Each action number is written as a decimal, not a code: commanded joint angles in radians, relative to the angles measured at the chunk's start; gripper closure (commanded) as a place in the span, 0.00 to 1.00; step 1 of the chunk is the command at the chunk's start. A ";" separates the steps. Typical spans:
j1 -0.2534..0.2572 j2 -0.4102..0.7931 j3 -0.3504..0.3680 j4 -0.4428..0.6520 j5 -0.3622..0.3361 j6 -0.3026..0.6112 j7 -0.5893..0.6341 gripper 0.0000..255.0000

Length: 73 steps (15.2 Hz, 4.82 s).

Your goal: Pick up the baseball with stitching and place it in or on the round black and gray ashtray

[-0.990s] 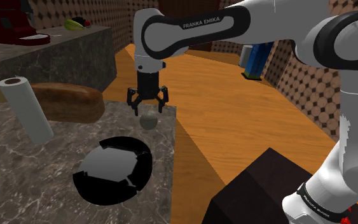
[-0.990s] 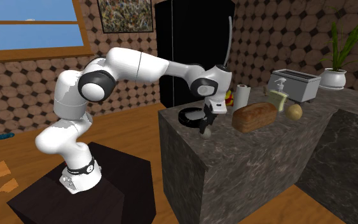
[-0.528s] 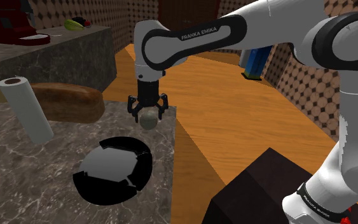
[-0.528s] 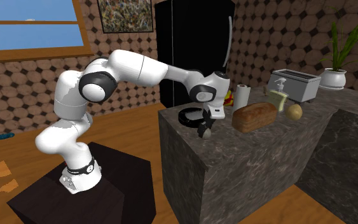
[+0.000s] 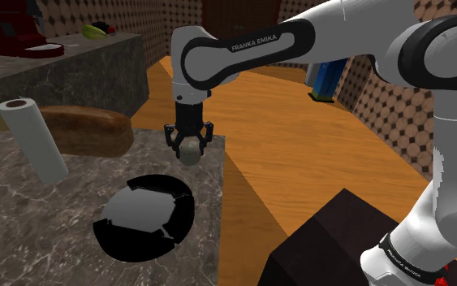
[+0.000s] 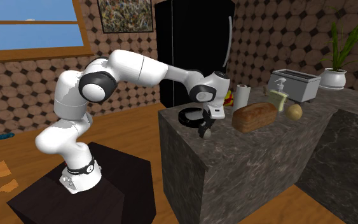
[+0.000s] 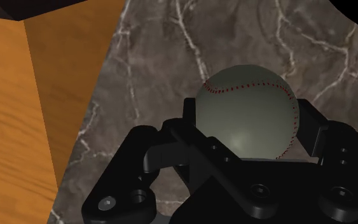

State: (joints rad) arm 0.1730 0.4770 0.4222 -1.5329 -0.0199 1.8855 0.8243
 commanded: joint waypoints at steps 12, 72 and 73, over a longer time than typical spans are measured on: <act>0.000 -0.015 0.004 0.044 0.005 -0.058 0.004 1.00; 0.257 0.035 0.082 0.135 -0.031 -0.060 0.327 0.00; 0.257 0.034 0.082 0.166 -0.030 -0.092 0.326 0.00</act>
State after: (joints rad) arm 0.4299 0.5146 0.5033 -1.3835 -0.0516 1.8142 1.1499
